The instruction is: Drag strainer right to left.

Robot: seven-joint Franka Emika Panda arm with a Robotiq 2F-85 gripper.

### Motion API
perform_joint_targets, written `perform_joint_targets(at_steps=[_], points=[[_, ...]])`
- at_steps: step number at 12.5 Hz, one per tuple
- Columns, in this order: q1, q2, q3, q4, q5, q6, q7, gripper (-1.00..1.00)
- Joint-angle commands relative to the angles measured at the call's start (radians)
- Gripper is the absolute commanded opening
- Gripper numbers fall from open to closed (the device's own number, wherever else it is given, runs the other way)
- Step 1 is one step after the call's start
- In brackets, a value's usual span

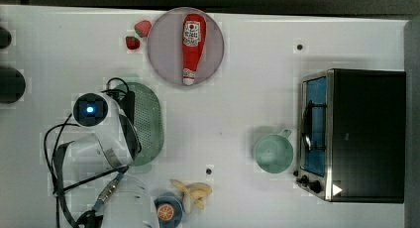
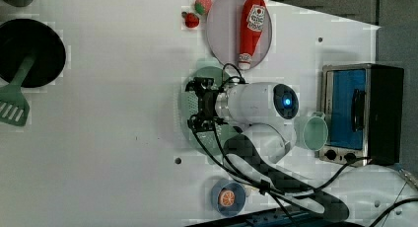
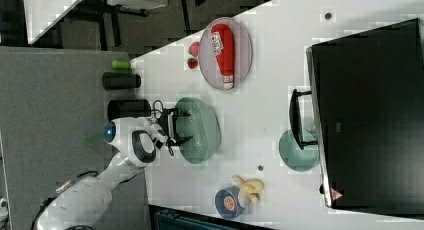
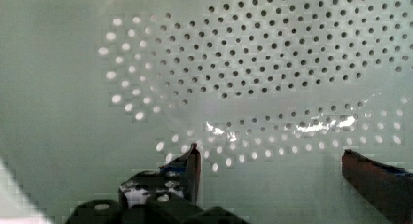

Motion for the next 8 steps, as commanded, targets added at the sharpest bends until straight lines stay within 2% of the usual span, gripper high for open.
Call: perform_joint_targets(at_steps=[1,8], points=[[0.076,0.037,0.007,0.062,0.014,-0.009,0.109,1.00],[0.153,0.087,0.007,0.151,0.015,-0.009,0.232,1.00]])
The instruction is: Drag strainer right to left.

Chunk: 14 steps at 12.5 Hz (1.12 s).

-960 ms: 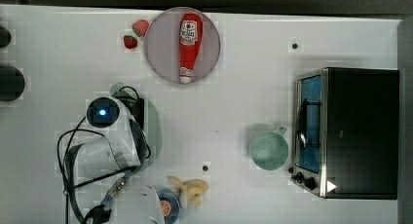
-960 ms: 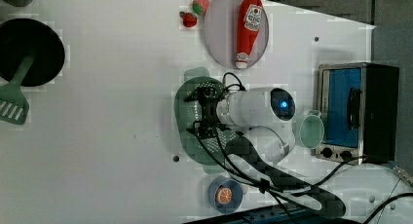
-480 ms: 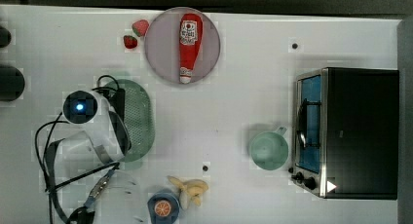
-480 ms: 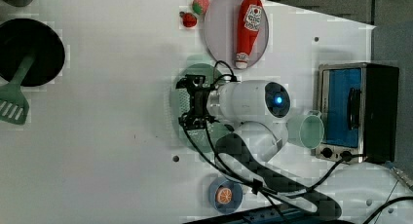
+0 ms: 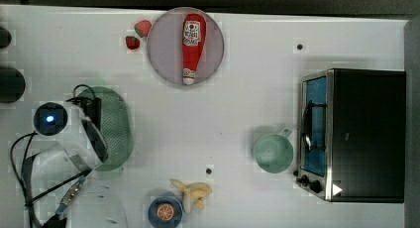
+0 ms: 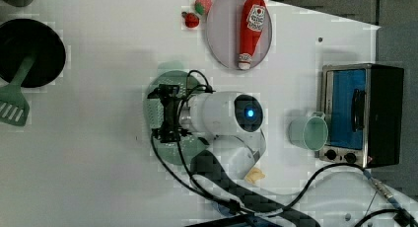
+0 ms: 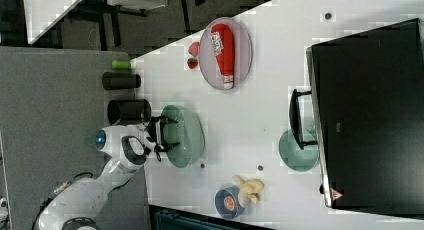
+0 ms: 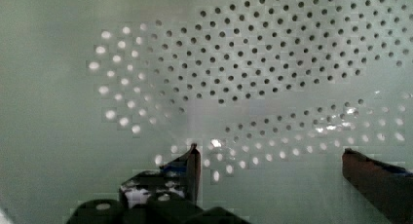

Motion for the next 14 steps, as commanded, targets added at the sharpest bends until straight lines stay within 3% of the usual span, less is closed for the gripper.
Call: perform_joint_targets(at_steps=[1,8,11,14], points=[[0.032,0.014,-0.018,0.049,0.022,-0.009,0.087,1.00],[0.067,0.022,-0.013,0.094,0.020,-0.032,0.074,1.00],[0.056,-0.100,-0.013,0.093,0.019,-0.212,-0.030,1.00],[0.027,-0.272,-0.033,0.092,0.019,-0.445,-0.261,1.00]])
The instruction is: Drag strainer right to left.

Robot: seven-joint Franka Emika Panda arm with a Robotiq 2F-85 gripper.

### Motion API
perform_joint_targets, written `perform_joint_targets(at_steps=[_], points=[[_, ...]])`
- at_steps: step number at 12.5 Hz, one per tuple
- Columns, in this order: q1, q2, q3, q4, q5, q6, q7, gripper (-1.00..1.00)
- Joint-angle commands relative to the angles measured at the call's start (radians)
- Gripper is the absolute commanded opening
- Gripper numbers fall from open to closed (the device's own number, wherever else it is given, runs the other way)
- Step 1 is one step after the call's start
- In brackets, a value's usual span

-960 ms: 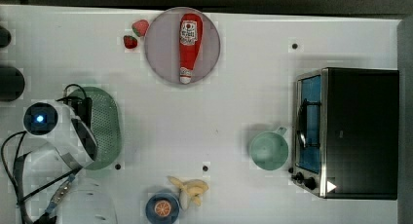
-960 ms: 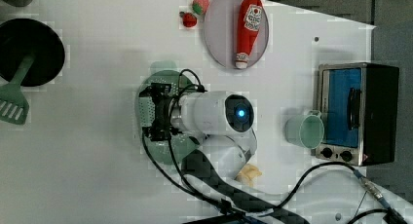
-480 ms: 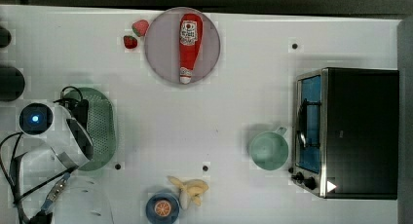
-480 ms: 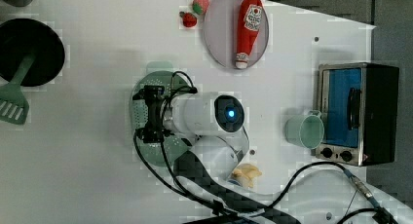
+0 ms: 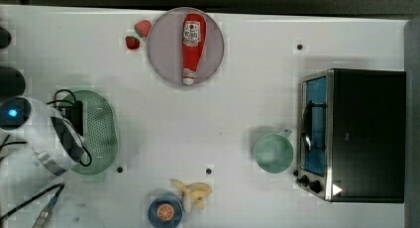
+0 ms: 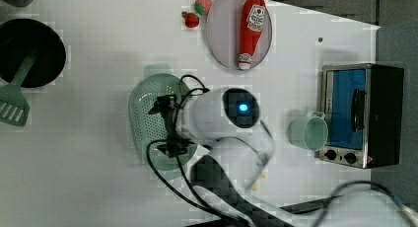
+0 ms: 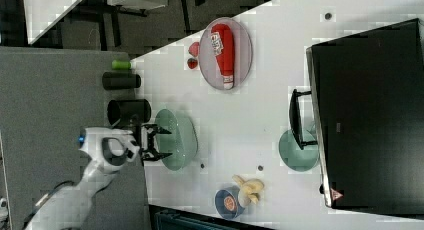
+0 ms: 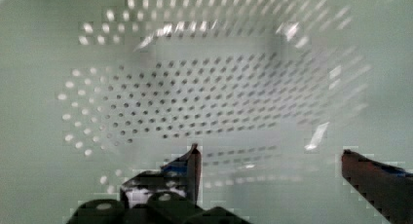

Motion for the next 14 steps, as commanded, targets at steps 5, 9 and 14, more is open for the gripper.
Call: perform_joint_targets(at_steps=[5,9,14], points=[[-0.100,-0.494,-0.146,0.023,0.009,-0.427,-0.642,1.00],[-0.128,-0.677,-0.360,0.023,-0.001,-0.590,-0.964,1.00],[-0.131,-0.729,-0.572,0.021,-0.108,-0.672,-1.230,1.00]])
